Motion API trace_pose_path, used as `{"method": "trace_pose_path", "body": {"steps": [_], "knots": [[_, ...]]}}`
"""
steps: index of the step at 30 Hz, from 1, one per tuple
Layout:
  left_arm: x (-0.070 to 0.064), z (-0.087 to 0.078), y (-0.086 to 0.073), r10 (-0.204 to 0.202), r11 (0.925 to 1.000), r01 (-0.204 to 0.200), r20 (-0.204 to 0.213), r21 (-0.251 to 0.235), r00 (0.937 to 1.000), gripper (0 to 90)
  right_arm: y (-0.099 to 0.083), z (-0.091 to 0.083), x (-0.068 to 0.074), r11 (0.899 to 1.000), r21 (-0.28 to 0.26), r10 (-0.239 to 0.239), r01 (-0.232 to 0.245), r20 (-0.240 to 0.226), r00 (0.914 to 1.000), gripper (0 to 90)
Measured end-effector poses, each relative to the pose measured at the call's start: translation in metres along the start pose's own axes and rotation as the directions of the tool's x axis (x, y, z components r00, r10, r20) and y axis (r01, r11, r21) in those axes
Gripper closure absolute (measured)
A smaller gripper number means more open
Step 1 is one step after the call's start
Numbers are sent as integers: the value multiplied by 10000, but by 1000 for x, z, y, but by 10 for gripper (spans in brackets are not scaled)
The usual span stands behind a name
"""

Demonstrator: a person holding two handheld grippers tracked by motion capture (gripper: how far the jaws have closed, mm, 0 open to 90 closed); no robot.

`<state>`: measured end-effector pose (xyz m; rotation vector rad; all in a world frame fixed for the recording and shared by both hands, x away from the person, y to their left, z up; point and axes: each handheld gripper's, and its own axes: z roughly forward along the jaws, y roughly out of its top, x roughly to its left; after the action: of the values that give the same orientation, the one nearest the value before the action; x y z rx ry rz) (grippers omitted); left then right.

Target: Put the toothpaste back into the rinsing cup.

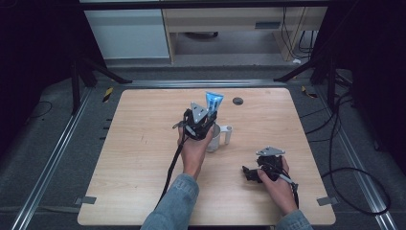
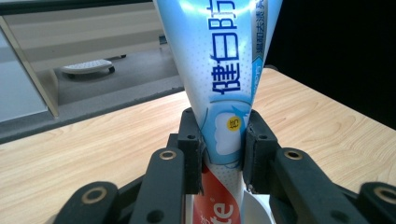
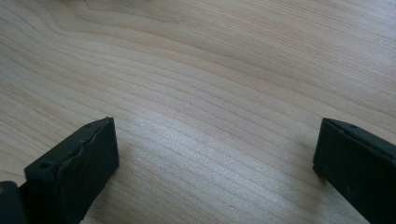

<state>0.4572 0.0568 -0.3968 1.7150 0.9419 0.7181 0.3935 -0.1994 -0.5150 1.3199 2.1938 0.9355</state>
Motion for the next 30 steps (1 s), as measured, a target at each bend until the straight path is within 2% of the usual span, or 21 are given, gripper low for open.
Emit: {"method": "trace_pose_path", "body": {"steps": [10,30], "knots": [[1,3,-10,1,9996,-1,-13,299,10000,720,0,0,0,10000,3,-3,3,13,10000,4],[1,7,-19,8,9984,-9,12,571,10000,717,0,0,0,10000,0,-1,1,13,10000,4]]}}
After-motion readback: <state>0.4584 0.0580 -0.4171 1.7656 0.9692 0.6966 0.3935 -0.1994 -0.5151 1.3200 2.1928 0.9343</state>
